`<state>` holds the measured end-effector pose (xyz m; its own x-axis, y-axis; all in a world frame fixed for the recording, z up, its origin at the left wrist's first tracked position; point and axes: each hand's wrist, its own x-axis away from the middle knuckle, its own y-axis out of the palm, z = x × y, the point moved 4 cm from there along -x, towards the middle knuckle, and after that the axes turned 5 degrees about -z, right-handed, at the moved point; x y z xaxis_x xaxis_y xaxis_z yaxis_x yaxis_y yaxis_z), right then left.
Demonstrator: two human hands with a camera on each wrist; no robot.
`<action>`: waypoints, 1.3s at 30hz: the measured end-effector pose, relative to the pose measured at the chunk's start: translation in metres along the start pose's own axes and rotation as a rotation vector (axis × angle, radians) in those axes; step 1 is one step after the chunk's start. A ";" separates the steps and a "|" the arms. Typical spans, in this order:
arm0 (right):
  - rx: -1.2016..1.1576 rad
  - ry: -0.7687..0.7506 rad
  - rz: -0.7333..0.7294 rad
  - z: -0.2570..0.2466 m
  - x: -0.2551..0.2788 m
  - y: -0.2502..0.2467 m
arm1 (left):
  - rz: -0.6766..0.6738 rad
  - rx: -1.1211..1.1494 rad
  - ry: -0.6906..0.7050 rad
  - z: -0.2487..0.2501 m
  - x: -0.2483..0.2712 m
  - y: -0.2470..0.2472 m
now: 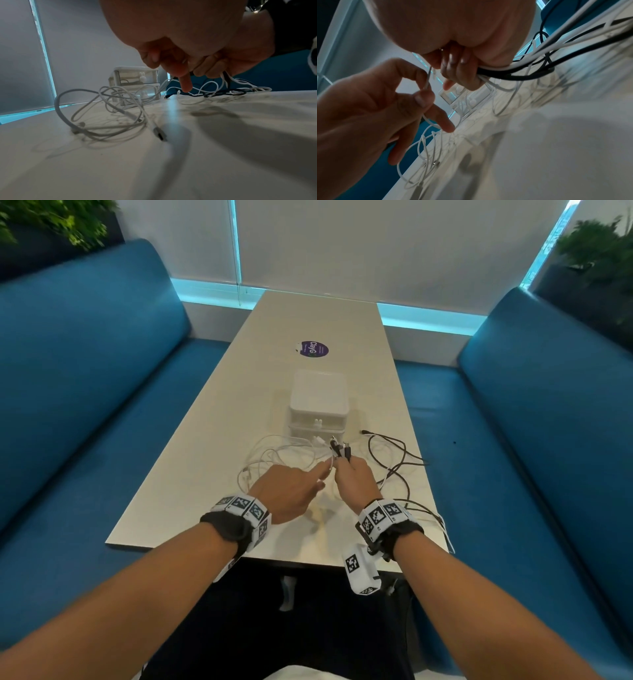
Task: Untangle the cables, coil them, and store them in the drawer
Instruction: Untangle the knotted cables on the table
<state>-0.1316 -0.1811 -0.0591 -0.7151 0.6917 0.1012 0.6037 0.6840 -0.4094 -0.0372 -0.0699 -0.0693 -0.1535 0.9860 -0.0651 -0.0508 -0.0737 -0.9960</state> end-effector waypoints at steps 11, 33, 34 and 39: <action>0.412 -0.065 -0.157 0.015 -0.004 0.003 | -0.015 -0.211 0.083 -0.007 0.005 0.016; 0.433 -0.136 -0.443 0.002 0.002 0.019 | -0.306 0.090 -0.030 -0.001 -0.003 0.030; 0.572 -0.148 -0.484 0.009 0.003 0.018 | -0.320 0.077 -0.027 -0.008 -0.001 0.031; 0.865 -0.038 -0.419 0.042 -0.002 -0.016 | -0.325 0.053 -0.145 -0.056 0.019 0.029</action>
<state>-0.1553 -0.2033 -0.0910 -0.8335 0.4117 0.3684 -0.1618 0.4557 -0.8753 0.0141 -0.0449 -0.1024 -0.2590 0.9280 0.2677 -0.1706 0.2289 -0.9584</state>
